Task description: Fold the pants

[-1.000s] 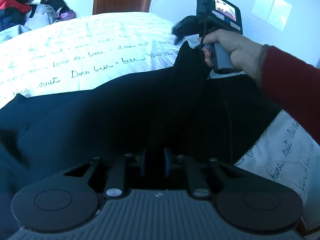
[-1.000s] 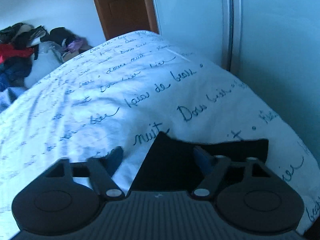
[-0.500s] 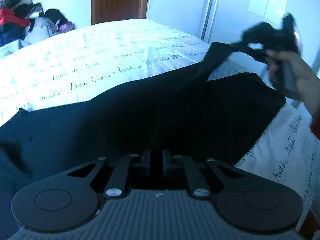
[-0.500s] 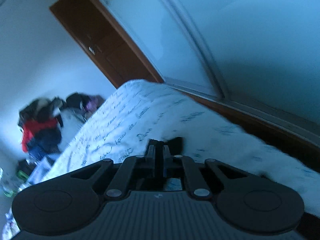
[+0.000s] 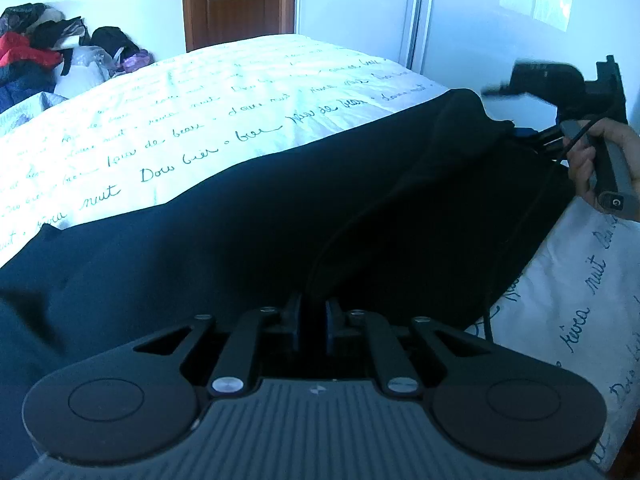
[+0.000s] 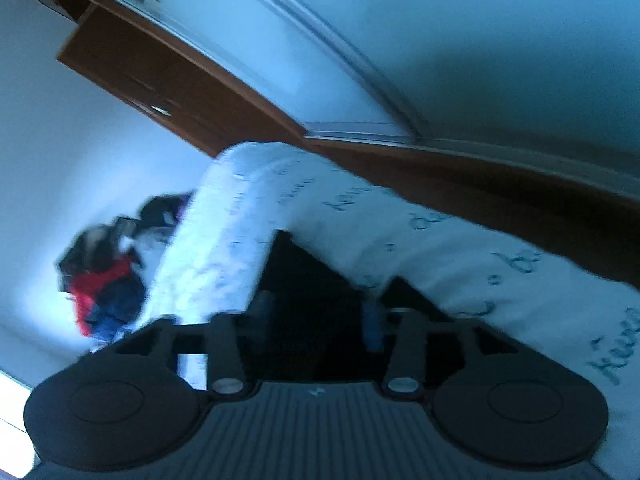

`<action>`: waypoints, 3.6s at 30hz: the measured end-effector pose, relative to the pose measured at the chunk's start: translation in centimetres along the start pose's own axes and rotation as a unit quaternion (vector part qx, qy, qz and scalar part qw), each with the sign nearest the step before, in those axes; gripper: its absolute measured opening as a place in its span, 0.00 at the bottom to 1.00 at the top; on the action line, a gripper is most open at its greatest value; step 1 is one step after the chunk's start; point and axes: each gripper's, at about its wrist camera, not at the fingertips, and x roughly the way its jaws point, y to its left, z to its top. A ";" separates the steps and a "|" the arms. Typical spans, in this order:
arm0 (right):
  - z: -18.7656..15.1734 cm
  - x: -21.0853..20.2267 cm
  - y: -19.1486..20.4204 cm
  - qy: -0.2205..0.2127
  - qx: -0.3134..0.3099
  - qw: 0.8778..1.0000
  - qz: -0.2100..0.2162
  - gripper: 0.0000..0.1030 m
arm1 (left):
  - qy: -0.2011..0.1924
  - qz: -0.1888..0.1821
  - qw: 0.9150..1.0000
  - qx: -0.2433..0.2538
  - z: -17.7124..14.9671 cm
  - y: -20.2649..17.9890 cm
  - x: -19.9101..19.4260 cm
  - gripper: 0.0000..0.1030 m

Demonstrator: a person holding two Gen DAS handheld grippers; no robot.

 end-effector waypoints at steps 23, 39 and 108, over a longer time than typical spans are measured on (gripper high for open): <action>2.6 -3.3 10.0 -0.074 -0.144 0.975 0.154 0.07 | -0.122 0.101 0.987 -0.010 1.1 -1.6 -2.9 0.12; 2.7 -3.2 17.2 -0.037 -0.213 0.963 0.159 0.07 | -0.196 0.148 0.960 -0.136 4.9 3.4 -7.4 0.12; -13.6 -5.8 7.1 0.074 -0.474 0.874 -0.074 0.70 | 0.003 0.066 0.996 -0.054 -0.5 -1.1 -1.1 0.51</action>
